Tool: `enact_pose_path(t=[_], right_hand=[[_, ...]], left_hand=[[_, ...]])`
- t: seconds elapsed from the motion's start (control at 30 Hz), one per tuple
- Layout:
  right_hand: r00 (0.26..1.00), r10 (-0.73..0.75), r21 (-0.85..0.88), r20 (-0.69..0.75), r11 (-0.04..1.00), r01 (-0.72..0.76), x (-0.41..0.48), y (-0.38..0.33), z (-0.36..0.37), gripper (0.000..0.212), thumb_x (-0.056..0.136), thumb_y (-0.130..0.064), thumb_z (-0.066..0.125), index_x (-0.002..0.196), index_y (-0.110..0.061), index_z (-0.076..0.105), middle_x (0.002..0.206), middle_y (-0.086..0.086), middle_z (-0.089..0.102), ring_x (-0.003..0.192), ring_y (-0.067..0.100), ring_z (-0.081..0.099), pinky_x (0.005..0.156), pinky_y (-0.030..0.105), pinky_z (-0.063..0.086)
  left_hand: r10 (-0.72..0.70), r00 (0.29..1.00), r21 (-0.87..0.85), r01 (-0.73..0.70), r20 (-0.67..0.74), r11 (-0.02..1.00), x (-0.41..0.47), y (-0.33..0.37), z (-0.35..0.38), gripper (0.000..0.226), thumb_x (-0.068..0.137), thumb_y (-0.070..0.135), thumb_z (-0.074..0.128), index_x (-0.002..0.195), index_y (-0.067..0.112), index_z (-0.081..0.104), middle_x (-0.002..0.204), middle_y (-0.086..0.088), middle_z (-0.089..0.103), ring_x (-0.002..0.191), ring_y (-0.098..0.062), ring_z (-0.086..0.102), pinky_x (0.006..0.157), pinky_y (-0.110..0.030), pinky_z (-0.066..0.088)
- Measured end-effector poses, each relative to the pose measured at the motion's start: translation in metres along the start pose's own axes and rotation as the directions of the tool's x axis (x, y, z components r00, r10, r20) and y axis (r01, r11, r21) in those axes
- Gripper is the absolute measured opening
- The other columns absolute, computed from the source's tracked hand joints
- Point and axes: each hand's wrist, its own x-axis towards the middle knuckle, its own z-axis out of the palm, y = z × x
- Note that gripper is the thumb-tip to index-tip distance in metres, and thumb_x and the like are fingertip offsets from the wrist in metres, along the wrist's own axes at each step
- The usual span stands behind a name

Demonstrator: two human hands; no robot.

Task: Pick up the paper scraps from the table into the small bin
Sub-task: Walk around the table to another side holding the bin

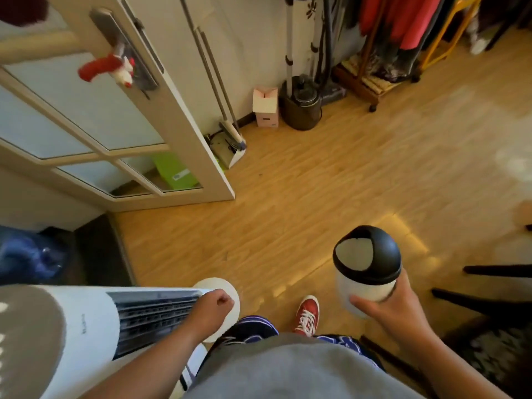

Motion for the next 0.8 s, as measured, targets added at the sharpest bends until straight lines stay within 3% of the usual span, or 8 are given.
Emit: enact_pose_path(t=[0.1, 0.2, 0.33, 0.47, 0.57, 0.73, 0.8], right_hand=[[0.999, -0.040, -0.021, 0.016, 0.999, 0.040, 0.053, -0.030, 0.001, 0.099, 0.050, -0.041, 0.098, 0.114, -0.078, 0.032, 0.107, -0.032, 0.060, 0.097, -0.025, 0.054, 0.066, 0.011, 0.046], [0.997, -0.074, -0.032, 0.025, 0.997, 0.075, 0.101, -0.055, 0.003, 0.099, 0.049, -0.045, 0.096, 0.116, -0.078, 0.032, 0.110, -0.041, 0.059, 0.102, -0.025, 0.053, 0.065, 0.009, 0.047], [0.996, -0.085, -0.043, -0.002, 0.995, 0.085, 0.163, -0.082, 0.004, 0.096, 0.045, -0.053, 0.092, 0.116, -0.078, 0.032, 0.109, -0.035, 0.060, 0.101, -0.027, 0.051, 0.066, 0.008, 0.046], [0.996, -0.050, -0.008, -0.072, 0.999, 0.049, 0.210, -0.095, -0.009, 0.100, 0.044, -0.054, 0.093, 0.122, -0.072, 0.033, 0.115, -0.031, 0.061, 0.105, -0.022, 0.053, 0.071, 0.010, 0.046], [0.983, 0.004, 0.039, -0.182, 0.999, 0.003, 0.229, -0.098, -0.030, 0.101, 0.042, -0.051, 0.094, 0.120, -0.075, 0.035, 0.113, -0.042, 0.059, 0.102, -0.022, 0.056, 0.067, 0.010, 0.048], [0.922, 0.158, 0.144, -0.354, 0.983, -0.113, 0.227, -0.085, -0.073, 0.101, 0.047, -0.033, 0.099, 0.118, -0.073, 0.039, 0.111, -0.027, 0.064, 0.103, -0.005, 0.061, 0.073, 0.020, 0.049], [0.874, 0.247, 0.202, -0.419, 0.964, -0.175, 0.221, -0.078, -0.087, 0.100, 0.044, -0.037, 0.099, 0.114, -0.075, 0.038, 0.111, -0.024, 0.063, 0.103, -0.002, 0.060, 0.071, 0.019, 0.049]], left_hand=[[-0.062, 0.998, 0.002, 0.062, -0.019, 0.998, 0.020, 0.006, -0.014, 0.020, 0.090, 0.018, 0.054, 0.070, 0.015, 0.053, 0.068, -0.004, 0.054, 0.063, -0.018, 0.047, 0.062, -0.032, 0.038], [-0.128, 0.991, -0.007, 0.128, -0.043, 0.992, 0.050, 0.016, -0.027, 0.025, 0.089, 0.018, 0.057, 0.064, 0.017, 0.055, 0.064, 0.001, 0.059, 0.062, -0.017, 0.054, 0.059, -0.032, 0.039], [-0.139, 0.990, -0.004, 0.139, -0.017, 0.990, 0.111, 0.048, -0.052, 0.027, 0.090, 0.014, 0.059, 0.063, 0.014, 0.056, 0.065, -0.003, 0.059, 0.067, -0.023, 0.057, 0.062, -0.032, 0.039], [-0.072, 0.997, 0.041, 0.071, 0.011, 0.997, 0.190, 0.112, -0.091, 0.028, 0.091, 0.019, 0.063, 0.063, 0.017, 0.059, 0.061, 0.000, 0.061, 0.057, -0.016, 0.054, 0.055, -0.027, 0.037], [-0.015, 0.998, 0.110, 0.009, 0.053, 0.994, 0.244, 0.181, -0.114, 0.021, 0.091, 0.022, 0.064, 0.071, 0.015, 0.064, 0.065, -0.004, 0.065, 0.058, -0.019, 0.056, 0.054, -0.026, 0.039], [0.157, 0.973, 0.284, -0.200, 0.169, 0.938, 0.314, 0.322, -0.118, 0.016, 0.092, 0.024, 0.063, 0.082, 0.011, 0.064, 0.073, -0.009, 0.065, 0.058, -0.021, 0.054, 0.056, -0.028, 0.040], [0.225, 0.944, 0.330, -0.297, 0.240, 0.896, 0.333, 0.381, -0.100, 0.017, 0.093, 0.025, 0.063, 0.085, 0.010, 0.066, 0.077, -0.010, 0.068, 0.063, -0.021, 0.056, 0.060, -0.029, 0.040]])
